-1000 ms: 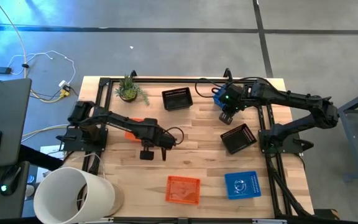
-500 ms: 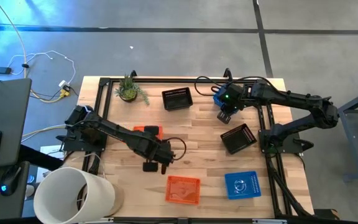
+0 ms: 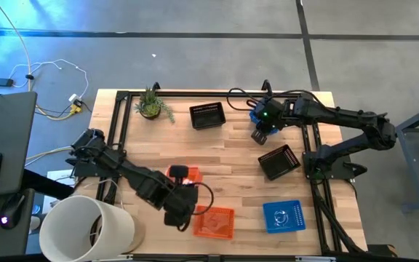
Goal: Stack baskets by color
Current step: Stack the top orange basket on top of the bottom orange basket
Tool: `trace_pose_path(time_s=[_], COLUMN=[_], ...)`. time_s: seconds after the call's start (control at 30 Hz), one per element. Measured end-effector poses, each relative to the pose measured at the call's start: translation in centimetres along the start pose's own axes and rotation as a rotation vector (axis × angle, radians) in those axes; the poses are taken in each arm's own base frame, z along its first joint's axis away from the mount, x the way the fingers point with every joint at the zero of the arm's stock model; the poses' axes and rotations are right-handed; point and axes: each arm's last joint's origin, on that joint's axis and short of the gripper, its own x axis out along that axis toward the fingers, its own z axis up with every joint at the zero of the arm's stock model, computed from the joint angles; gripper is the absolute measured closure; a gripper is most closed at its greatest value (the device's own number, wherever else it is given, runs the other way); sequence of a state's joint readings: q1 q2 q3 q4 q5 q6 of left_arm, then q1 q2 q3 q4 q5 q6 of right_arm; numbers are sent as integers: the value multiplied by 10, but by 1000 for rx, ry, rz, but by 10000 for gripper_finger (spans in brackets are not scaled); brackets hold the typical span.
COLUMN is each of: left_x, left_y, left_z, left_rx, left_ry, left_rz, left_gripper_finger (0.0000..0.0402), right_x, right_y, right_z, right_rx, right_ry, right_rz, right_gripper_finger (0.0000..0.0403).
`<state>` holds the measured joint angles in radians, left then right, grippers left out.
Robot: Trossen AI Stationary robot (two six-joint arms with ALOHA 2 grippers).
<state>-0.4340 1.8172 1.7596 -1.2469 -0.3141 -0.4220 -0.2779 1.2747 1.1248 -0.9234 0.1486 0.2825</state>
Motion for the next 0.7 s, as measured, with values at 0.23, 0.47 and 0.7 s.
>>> trace_pose_path(time_s=[0.23,0.47,0.7], left_x=[-18,-28,-29], left_y=[-15,-26,-27], left_z=[13,28,29], left_rx=[31,21,-33], left_ry=[-189,-369,-372], left_rz=[-30,-97,-116], left_gripper_finger=[401,402,401], right_x=[-2,-4,-4], right_y=[14,21,22], right_z=[-3,-5,-6], right_rx=[-16,-24,-31], right_ry=[-18,-36,-48], right_rz=[23,-10,-38], right_gripper_finger=[307,307,307])
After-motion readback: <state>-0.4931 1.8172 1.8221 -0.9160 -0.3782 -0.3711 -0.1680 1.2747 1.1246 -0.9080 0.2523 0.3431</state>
